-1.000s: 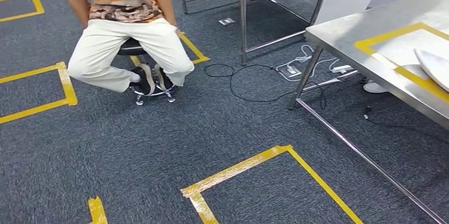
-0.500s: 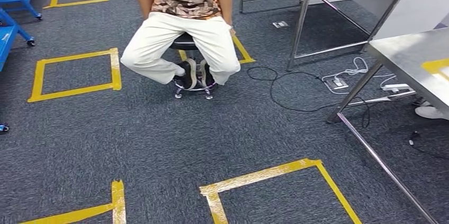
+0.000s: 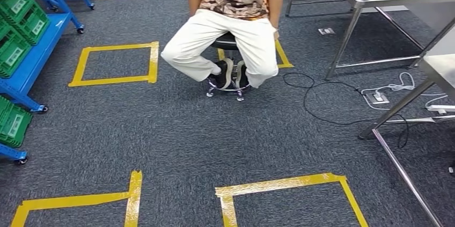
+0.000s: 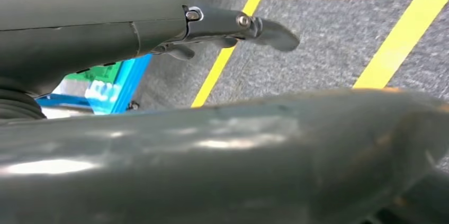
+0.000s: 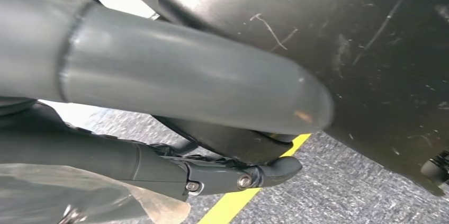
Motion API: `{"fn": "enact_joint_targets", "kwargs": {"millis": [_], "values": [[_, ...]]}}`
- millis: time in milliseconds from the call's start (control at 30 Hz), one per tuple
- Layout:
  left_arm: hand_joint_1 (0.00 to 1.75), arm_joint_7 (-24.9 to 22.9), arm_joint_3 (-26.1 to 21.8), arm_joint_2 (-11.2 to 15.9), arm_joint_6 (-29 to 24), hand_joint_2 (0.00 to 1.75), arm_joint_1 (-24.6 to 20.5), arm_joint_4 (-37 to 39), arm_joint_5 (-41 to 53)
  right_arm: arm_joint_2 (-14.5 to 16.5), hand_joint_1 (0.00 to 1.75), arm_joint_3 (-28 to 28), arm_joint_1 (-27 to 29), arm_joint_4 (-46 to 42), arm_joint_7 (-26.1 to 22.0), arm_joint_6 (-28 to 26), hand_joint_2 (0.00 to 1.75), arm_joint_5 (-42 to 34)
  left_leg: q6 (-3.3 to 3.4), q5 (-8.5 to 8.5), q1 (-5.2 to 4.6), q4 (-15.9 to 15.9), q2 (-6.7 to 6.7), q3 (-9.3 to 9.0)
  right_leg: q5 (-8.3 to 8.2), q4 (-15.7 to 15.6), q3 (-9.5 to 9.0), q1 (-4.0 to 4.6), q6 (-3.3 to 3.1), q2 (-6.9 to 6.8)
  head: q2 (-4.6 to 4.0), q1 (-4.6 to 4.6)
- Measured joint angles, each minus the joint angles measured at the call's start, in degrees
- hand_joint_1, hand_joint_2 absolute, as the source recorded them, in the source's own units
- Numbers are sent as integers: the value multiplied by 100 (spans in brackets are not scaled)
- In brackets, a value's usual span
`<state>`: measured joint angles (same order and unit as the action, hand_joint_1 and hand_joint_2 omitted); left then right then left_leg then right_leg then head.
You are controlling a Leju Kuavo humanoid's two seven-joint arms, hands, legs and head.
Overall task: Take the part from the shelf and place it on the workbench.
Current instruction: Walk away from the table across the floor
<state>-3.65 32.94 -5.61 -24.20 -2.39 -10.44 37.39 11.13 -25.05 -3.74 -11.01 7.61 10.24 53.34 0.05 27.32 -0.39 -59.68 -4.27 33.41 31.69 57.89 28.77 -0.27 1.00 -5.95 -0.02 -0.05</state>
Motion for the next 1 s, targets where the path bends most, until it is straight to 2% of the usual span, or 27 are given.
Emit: {"fn": "enact_joint_targets", "kwargs": {"millis": [67, 100, 133, 200, 267, 300, 333, 400, 433, 467, 500, 533, 567, 600, 667, 700, 733, 767, 800, 833, 867, 900, 933, 1000], "values": [[0, 0, 0, 4, -11, 0, 17, 5, 8, -2, 0, 0, -2, -5, 5, -2, 0, 3, 84, 5, -9, 33, 92, 12, 23, -22, -44, 10, 60, -98, 0, 8], [0, 1, -1, 6, -20, 0, 29, 8, 9, -2, 0, 1, -11, -9, 4, -2, 0, 8, 116, -3, 1, 55, 155, 6, 59, -4, -49, 4, 84, -48, 0, 16], [0, 2, -1, 9, -28, 0, 34, 10, 11, 1, 0, 2, -21, -11, 2, -1, 0, 18, 154, -15, 14, 76, 213, -1, 137, 96, -6, -6, 103, 75, 0, 27], [0, 8, -2, 12, -40, 0, 21, 12, 13, 6, 0, 4, -40, -15, -16, 1, 0, 43, 221, -29, 25, 96, 332, -9, 430, 662, 276, -23, 122, 409, 0, 49], [0, 14, -2, 12, -43, 0, 11, 13, 5, 7, 0, 4, -55, -16, -26, 1, 0, 68, 258, -27, 9, 95, 480, -9, 675, 1393, 663, -24, 126, 552, 0, 55], [0, 15, -2, 12, -44, 0, 13, 13, 1, 5, 0, 4, -62, -16, -24, 1, 0, 82, 262, -24, 2, 94, 563, -14, 664, 1564, 779, -23, 124, 572, 0, 56], [0, 15, -2, 14, -45, 0, 15, 13, -4, 4, 0, 5, -68, -17, -19, 2, 0, 96, 263, -23, -2, 92, 652, -22, 542, 1519, 796, -23, 121, 588, 0, 57], [0, 15, -2, 14, -49, 0, 15, 13, -4, 2, 0, 6, -72, -17, -7, 5, 0, 124, 252, -18, -1, 83, 829, -38, 100, 900, 586, -42, 108, 709, 0, 57], [0, 15, -2, 13, -54, 0, 9, 13, -4, 2, 0, 7, -69, -16, -3, 11, 0, 135, 234, -12, -6, 65, 913, -31, -63, 549, 452, -62, 102, 855, 0, 58], [0, 15, -3, 11, -59, 0, 3, 13, -4, 2, 0, 8, -68, -15, 1, 20, 0, 149, 209, -11, -7, 50, 985, -12, -143, 290, 342, -79, 94, 982, 0, 57], [0, 15, -3, 10, -62, 0, 2, 13, -4, 2, 0, 10, -70, -14, 4, 27, 0, 160, 175, -18, -3, 41, 1049, 14, -149, 154, 279, -87, 83, 1073, 0, 55], [0, 15, -4, 10, -65, 0, 5, 13, -9, 2, 0, 12, -75, -14, 6, 36, 0, 171, 135, -33, 3, 38, 1108, 40, -125, 113, 244, -84, 65, 1100, 0, 55], [0, 15, -7, 10, -66, 0, 11, 15, -18, 3, 0, 14, -82, -15, 9, 40, 0, 180, 99, -49, 15, 48, 1168, 60, -125, 89, 218, -80, 37, 1043, 0, 53], [0, 15, -11, 11, -66, 0, 18, 16, -26, 5, 0, 17, -87, -15, 9, 43, 0, 185, 67, -43, 18, 32, 1147, 74, -141, 64, 196, -81, 4, 975, 0, 53], [0, 15, -21, 15, -66, 0, 11, 19, -38, 8, 0, 27, -80, -16, 13, 46, 0, 194, 13, 121, 7, -240, 904, 197, -161, 8, 146, -87, -69, 805, 0, 24], [0, 15, -25, 15, -66, 0, 6, 19, -37, 5, 0, 36, -67, -16, 15, 46, 0, 196, -11, 282, 6, -544, 728, 334, -157, -7, 126, -83, -96, 709, 0, 10], [0, 15, -27, 15, -66, 0, 2, 19, -37, 1, 0, 45, -54, -16, 16, 46, 0, 197, -35, 450, 12, -911, 613, 508, -145, -13, 113, -75, -116, 615, 0, -4], [0, 15, -28, 16, -66, 0, 3, 19, -35, -5, 0, 54, -43, -16, 19, 46, 0, 198, -55, 578, 23, -1250, 561, 669, -132, -13, 105, -69, -125, 520, 0, -2], [0, 15, -29, 16, -66, 0, 6, 19, -34, -10, 0, 61, -37, -16, 22, 46, 0, 199, -69, 622, 33, -1461, 534, 767, -117, -12, 95, -65, -130, 428, 0, -4], [0, 15, -30, 18, -66, 0, 9, 19, -33, -14, 0, 63, -36, -16, 26, 46, 0, 201, -77, 556, 41, -1470, 513, 765, -102, -12, 81, -64, -127, 344, 0, -3], [0, 15, -30, 20, -66, 0, 11, 19, -32, -15, 0, 64, -34, -16, 30, 46, 0, 203, -78, 397, 46, -1267, 475, 657, -84, -12, 59, -64, -120, 265, 0, -4], [0, 15, -31, 21, -62, 0, 11, 19, -32, -16, 0, 66, -31, -16, 33, 46, 0, 207, -68, 190, 47, -910, 384, 472, -62, -12, 30, -62, -105, 196, 0, -4], [0, 15, -31, 21, -59, 0, 14, 19, -32, -18, 0, 67, -26, -17, 36, 47, 0, 210, -55, 49, 25, -547, 225, 282, -38, -11, 16, -51, -80, 138, 0, -5], [0, 15, -31, 18, -56, 0, 18, 19, -30, -25, 0, 68, -16, -18, 39, 46, 0, 216, 10, -32, -20, -63, -24, 51, 18, -9, 7, -12, -17, 31, 0, -4]]}}
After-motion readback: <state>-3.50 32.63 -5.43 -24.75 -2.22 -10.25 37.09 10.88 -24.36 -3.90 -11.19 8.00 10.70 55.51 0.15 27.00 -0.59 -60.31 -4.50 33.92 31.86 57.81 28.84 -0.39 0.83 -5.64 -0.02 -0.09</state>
